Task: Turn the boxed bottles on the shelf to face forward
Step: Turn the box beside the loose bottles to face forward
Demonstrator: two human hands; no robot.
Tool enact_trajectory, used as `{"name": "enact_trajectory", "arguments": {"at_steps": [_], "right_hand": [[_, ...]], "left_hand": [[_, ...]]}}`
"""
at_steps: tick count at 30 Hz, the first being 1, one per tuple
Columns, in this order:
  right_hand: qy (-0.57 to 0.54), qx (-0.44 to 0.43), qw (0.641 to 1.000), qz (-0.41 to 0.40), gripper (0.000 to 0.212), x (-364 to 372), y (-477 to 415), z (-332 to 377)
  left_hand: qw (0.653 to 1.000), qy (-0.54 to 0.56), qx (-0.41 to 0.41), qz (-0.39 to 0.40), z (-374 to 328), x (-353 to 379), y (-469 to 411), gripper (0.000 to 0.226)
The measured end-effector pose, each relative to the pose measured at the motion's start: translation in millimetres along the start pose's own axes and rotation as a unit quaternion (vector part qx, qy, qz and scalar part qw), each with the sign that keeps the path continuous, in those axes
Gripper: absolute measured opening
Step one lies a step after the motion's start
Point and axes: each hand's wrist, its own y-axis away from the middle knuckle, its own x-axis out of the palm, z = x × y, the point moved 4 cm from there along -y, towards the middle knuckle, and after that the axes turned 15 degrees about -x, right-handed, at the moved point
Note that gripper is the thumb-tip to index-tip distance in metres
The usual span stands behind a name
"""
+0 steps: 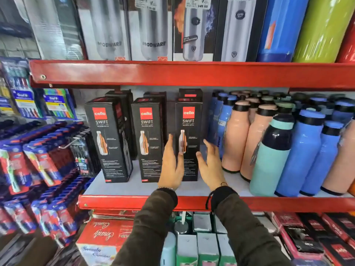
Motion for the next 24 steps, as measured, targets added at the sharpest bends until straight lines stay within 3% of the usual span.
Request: {"name": "enact_trajectory", "arguments": {"at_steps": [4, 9, 14, 22, 24], "right_hand": [[-0.083, 0.075, 0.992, 0.061, 0.04, 18, -6, -13], [-0.131, 0.092, 0.986, 0.053, 0.038, 26, -4, -22], [-0.134, 0.08, 0.987, 0.021, 0.039, 27, 1, -25], [-0.18, 0.071, 0.981, -0.018, 0.04, 15, 1, -32], [-0.192, 0.055, 0.98, -0.011, 0.049, 13, 1, -31]], "left_hand": [[0.997, 0.024, -0.078, 0.003, 9, 8, -13, 0.062], [0.987, 0.064, -0.151, 0.003, 25, 14, -24, 0.058], [0.986, 0.049, -0.158, 0.007, 37, 13, -26, 0.049], [0.979, 0.127, -0.156, 0.018, 24, 11, -21, 0.05], [0.975, 0.161, -0.155, 0.01, 16, 10, -19, 0.049]]}}
